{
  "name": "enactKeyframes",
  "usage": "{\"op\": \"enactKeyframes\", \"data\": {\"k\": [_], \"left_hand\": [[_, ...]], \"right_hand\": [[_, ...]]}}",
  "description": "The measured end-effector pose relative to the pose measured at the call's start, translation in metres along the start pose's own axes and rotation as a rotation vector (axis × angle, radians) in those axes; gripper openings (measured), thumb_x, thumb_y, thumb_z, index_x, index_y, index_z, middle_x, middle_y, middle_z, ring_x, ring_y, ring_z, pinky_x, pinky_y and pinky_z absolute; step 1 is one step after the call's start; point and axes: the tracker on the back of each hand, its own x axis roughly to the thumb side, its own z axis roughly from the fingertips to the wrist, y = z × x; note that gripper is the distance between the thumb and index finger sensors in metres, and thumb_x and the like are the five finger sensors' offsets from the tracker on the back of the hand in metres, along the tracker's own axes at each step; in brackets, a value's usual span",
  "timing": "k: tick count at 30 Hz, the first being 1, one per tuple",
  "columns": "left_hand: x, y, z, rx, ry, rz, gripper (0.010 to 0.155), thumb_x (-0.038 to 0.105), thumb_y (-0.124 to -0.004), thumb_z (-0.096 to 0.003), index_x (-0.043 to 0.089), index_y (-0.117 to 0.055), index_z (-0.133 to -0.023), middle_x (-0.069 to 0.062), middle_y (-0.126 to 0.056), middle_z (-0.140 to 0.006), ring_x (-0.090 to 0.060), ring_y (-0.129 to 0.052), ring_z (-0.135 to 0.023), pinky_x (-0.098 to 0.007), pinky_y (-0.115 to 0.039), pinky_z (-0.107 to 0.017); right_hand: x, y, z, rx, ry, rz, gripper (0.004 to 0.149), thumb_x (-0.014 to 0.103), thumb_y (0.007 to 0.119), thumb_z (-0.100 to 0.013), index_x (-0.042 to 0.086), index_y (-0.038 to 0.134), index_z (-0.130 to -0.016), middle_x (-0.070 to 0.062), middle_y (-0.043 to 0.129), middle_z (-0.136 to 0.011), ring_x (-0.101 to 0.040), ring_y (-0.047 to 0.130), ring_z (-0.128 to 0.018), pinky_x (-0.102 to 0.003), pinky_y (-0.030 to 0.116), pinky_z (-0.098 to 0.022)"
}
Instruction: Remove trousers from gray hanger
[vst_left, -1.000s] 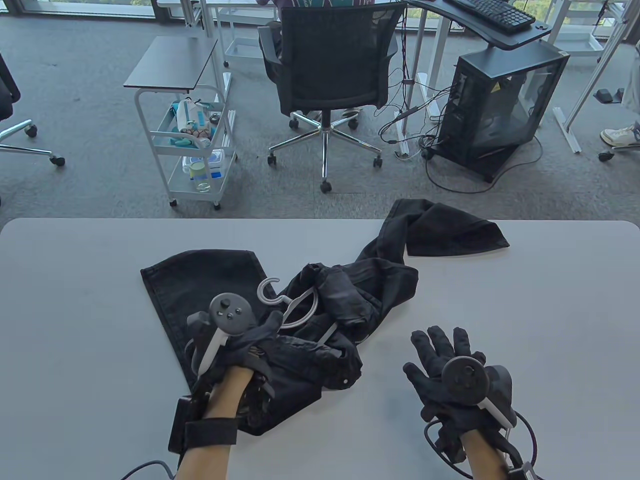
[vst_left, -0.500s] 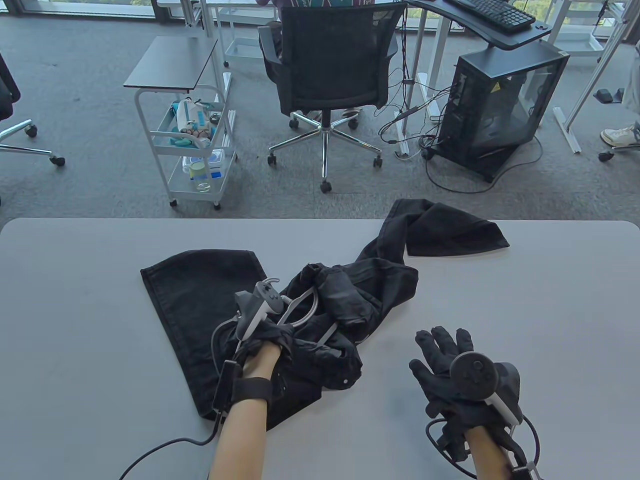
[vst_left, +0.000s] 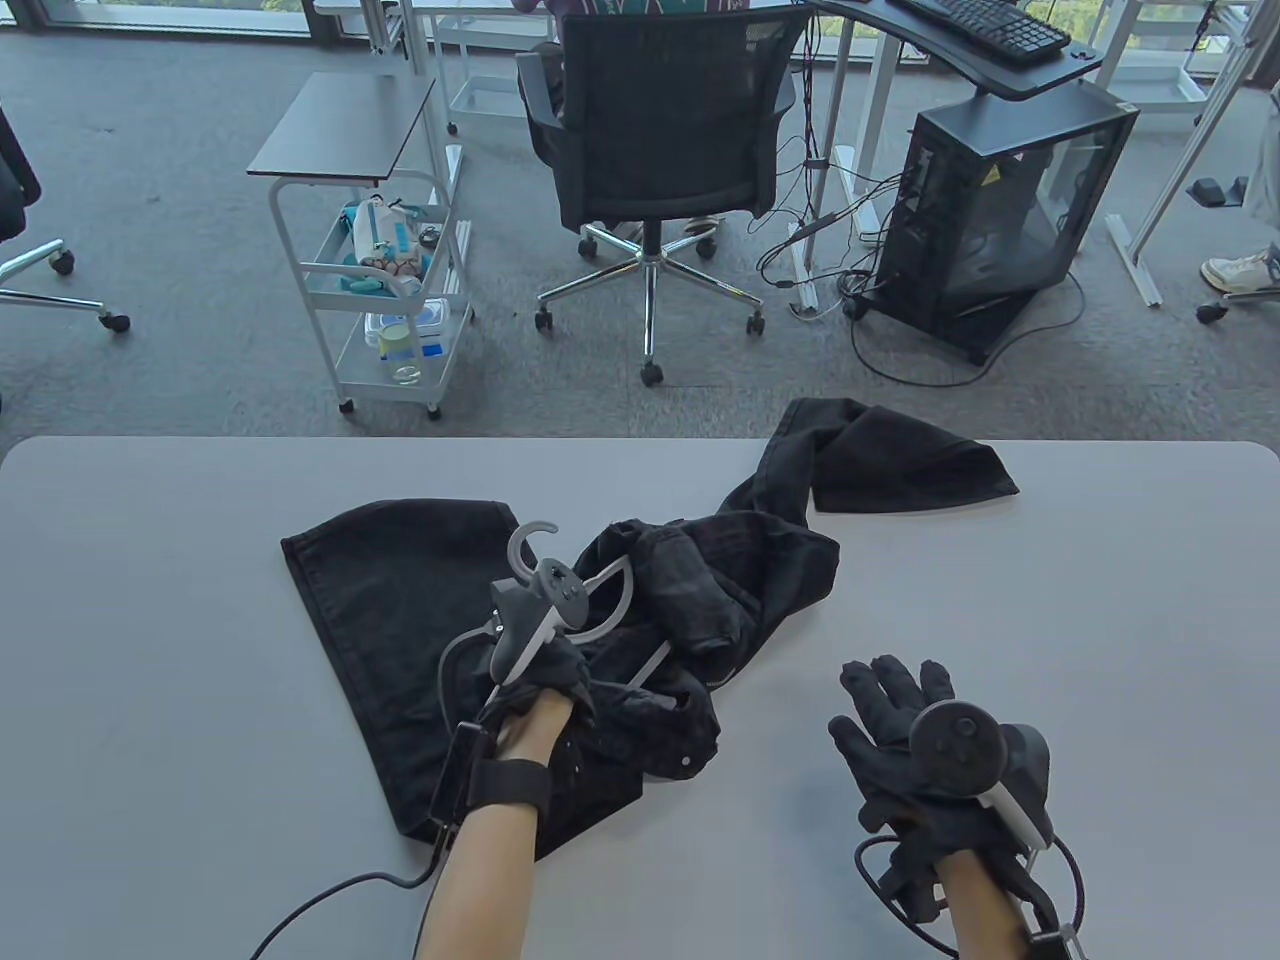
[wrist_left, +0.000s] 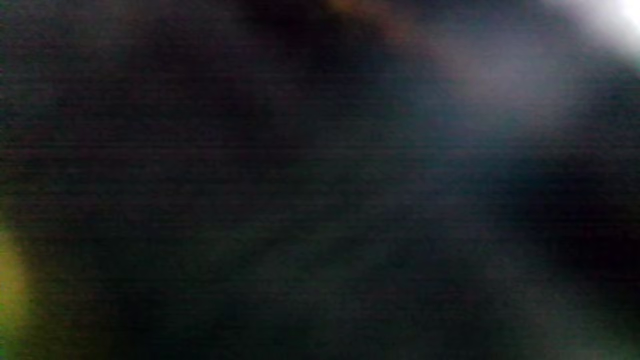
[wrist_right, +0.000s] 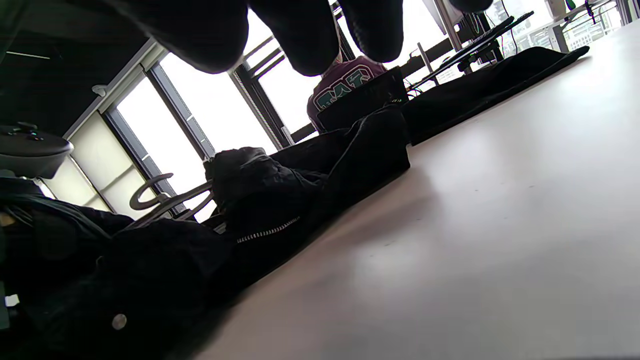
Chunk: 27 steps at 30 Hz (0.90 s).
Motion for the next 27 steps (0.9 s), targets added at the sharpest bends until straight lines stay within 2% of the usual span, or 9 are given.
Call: {"op": "enactKeyframes", "data": {"k": [4, 6, 9, 13, 15, 18, 20, 24, 27], "left_hand": [[-0.007, 0.018, 0.030, 0.091, -0.220, 0.115, 0.042, 0.029, -0.075, -0.0521, 0.025, -0.067, -0.093, -0.005, -0.079, -0.088, -0.026, -0.102, -0.053, -0.042, -0.095, -0.040], [-0.011, 0.023, 0.047, 0.140, -0.337, 0.119, 0.046, 0.031, -0.073, -0.0506, 0.021, -0.064, -0.094, -0.006, -0.076, -0.089, -0.025, -0.100, -0.054, -0.041, -0.095, -0.040], [-0.020, 0.026, 0.072, 0.234, -0.438, 0.078, 0.047, 0.037, -0.071, -0.0510, 0.021, -0.062, -0.094, -0.004, -0.074, -0.088, -0.022, -0.099, -0.053, -0.039, -0.095, -0.039], [-0.031, 0.024, 0.099, 0.371, -0.484, 0.045, 0.046, 0.051, -0.063, -0.0505, 0.027, -0.064, -0.090, 0.003, -0.078, -0.082, -0.013, -0.099, -0.047, -0.031, -0.095, -0.036], [-0.033, 0.022, 0.113, 0.413, -0.494, 0.022, 0.046, 0.059, -0.059, -0.0503, 0.032, -0.066, -0.087, 0.009, -0.079, -0.079, -0.010, -0.099, -0.045, -0.029, -0.095, -0.036], [-0.025, 0.012, 0.133, 0.476, -0.548, -0.052, 0.044, 0.065, -0.057, -0.0506, 0.037, -0.070, -0.082, 0.014, -0.080, -0.077, -0.007, -0.099, -0.044, -0.026, -0.094, -0.036], [-0.014, 0.003, 0.147, 0.506, -0.598, -0.133, 0.044, 0.069, -0.056, -0.0508, 0.039, -0.072, -0.078, 0.017, -0.080, -0.076, -0.006, -0.099, -0.044, -0.024, -0.094, -0.035], [0.004, -0.010, 0.166, 0.519, -0.653, -0.230, 0.044, 0.071, -0.056, -0.0501, 0.041, -0.073, -0.077, 0.020, -0.080, -0.075, -0.005, -0.099, -0.043, -0.023, -0.094, -0.036], [0.005, -0.010, 0.170, 0.501, -0.685, -0.244, 0.043, 0.070, -0.058, -0.0498, 0.040, -0.073, -0.077, 0.020, -0.080, -0.075, -0.005, -0.098, -0.043, -0.022, -0.094, -0.036]], "right_hand": [[0.005, -0.004, 0.002, -0.028, -0.029, -0.003, 0.066, 0.052, 0.062, -0.057, 0.018, 0.052, -0.111, -0.015, 0.045, -0.118, -0.061, 0.032, -0.102, -0.080, 0.040, -0.058], [0.010, -0.007, 0.005, -0.061, -0.048, -0.010, 0.066, 0.052, 0.062, -0.057, 0.017, 0.052, -0.111, -0.015, 0.046, -0.118, -0.061, 0.033, -0.102, -0.080, 0.041, -0.058], [0.022, -0.013, 0.011, -0.133, -0.099, -0.045, 0.068, 0.053, 0.062, -0.056, 0.017, 0.048, -0.112, -0.015, 0.044, -0.118, -0.061, 0.033, -0.102, -0.079, 0.041, -0.058], [0.045, -0.015, 0.021, -0.203, -0.192, -0.139, 0.079, 0.060, 0.063, -0.054, 0.017, 0.037, -0.114, -0.015, 0.036, -0.120, -0.064, 0.029, -0.101, -0.080, 0.042, -0.057], [0.061, -0.010, 0.025, -0.198, -0.227, -0.205, 0.089, 0.068, 0.062, -0.052, 0.016, 0.026, -0.115, -0.015, 0.024, -0.121, -0.069, 0.021, -0.098, -0.083, 0.040, -0.055], [0.079, -0.001, 0.027, -0.189, -0.223, -0.272, 0.102, 0.074, 0.063, -0.048, 0.014, 0.015, -0.114, -0.017, 0.006, -0.118, -0.075, 0.011, -0.091, -0.086, 0.034, -0.050], [0.089, 0.006, 0.025, -0.178, -0.205, -0.249, 0.106, 0.077, 0.063, -0.046, 0.013, 0.011, -0.113, -0.017, 0.002, -0.117, -0.076, 0.008, -0.089, -0.086, 0.032, -0.048], [0.088, 0.020, 0.024, -0.232, -0.090, -0.175, 0.104, 0.077, 0.062, -0.046, 0.010, 0.017, -0.113, -0.018, 0.007, -0.117, -0.078, 0.010, -0.086, -0.086, 0.034, -0.048], [0.071, 0.015, 0.022, -0.286, -0.029, -0.207, 0.095, 0.077, 0.061, -0.048, 0.014, 0.032, -0.113, -0.015, 0.020, -0.119, -0.076, 0.016, -0.088, -0.084, 0.038, -0.049]]}}
